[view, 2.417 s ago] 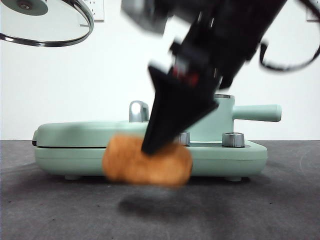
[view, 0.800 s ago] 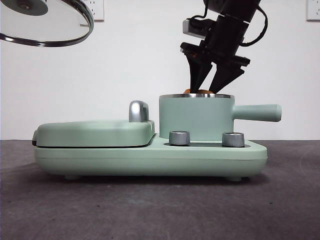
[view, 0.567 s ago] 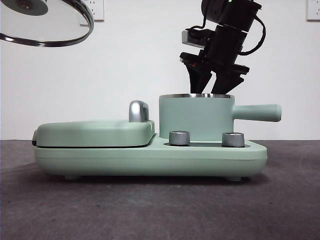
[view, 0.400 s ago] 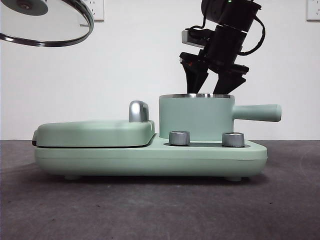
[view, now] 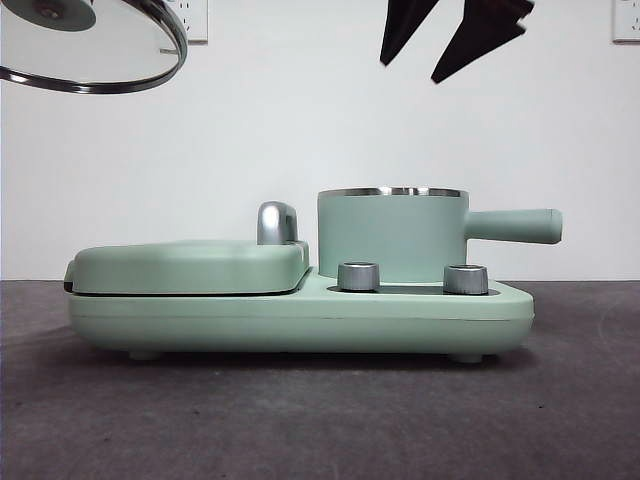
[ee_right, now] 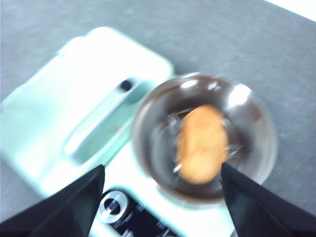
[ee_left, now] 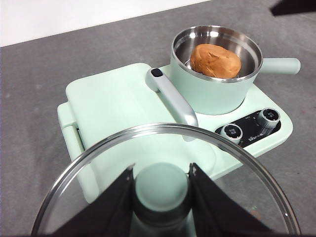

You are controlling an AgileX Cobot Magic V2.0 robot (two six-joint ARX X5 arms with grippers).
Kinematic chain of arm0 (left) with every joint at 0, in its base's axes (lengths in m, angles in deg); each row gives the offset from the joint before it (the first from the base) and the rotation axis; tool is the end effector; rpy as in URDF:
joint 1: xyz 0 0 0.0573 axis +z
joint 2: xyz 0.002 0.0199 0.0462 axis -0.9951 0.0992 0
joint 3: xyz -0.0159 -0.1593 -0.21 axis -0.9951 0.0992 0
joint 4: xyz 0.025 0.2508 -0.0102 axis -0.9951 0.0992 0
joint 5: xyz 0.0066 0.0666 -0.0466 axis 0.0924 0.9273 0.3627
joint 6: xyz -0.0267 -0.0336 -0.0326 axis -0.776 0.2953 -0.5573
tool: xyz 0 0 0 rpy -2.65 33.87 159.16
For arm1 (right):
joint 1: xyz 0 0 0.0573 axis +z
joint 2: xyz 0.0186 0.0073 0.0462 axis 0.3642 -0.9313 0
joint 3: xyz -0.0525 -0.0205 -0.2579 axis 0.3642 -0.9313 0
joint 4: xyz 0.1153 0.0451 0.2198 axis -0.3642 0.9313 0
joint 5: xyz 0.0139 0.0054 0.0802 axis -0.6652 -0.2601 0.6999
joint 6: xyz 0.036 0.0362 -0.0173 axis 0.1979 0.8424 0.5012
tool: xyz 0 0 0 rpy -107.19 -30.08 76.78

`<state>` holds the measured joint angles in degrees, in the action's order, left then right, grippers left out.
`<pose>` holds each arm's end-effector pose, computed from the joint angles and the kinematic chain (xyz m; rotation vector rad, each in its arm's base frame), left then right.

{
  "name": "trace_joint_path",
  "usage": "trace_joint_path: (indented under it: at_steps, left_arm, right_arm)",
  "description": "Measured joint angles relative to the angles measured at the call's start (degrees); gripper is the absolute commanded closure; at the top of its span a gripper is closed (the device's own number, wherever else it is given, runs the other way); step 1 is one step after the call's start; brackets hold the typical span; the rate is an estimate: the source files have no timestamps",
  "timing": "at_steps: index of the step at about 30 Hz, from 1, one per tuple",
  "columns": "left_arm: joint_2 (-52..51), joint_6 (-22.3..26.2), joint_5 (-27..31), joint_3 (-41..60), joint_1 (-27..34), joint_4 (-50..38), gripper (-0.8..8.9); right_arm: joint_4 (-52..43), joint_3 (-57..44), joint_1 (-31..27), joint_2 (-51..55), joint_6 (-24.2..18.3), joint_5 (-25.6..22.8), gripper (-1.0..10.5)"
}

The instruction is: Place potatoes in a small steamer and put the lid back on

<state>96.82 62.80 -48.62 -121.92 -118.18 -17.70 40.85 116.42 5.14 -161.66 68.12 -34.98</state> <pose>0.1258 -0.0815 0.3429 0.0846 0.4486 -0.4858 0.2739 0.1424 0.3704 -0.1496 0.6956 0.6366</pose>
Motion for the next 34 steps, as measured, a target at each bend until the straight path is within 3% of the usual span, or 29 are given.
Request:
trace_joint_path:
  at_steps: [7, 16, 23, 34]
  left_arm:
    - [0.00, 0.00, 0.00, 0.00, 0.00, 0.00, 8.00]
    - [0.00, 0.00, -0.02, 0.00, 0.00, -0.02, 8.00]
    - [3.13, 0.02, -4.63, 0.00, -0.02, -4.46, 8.00]
    - [20.00, 1.73, -6.08, -0.02, -2.69, -25.16, 8.00]
  right_arm:
    - [-11.13, -23.21, 4.37, 20.96, 2.58, -2.64, 6.2]
    - [-9.66, -39.78, 7.26, 40.74, 6.08, -5.99, 6.2]
    - [-4.55, -42.45, 7.65, 49.03, 8.15, -7.63, 6.2]
    - [-3.91, -42.45, 7.65, 50.25, 8.02, -9.84, 6.2]
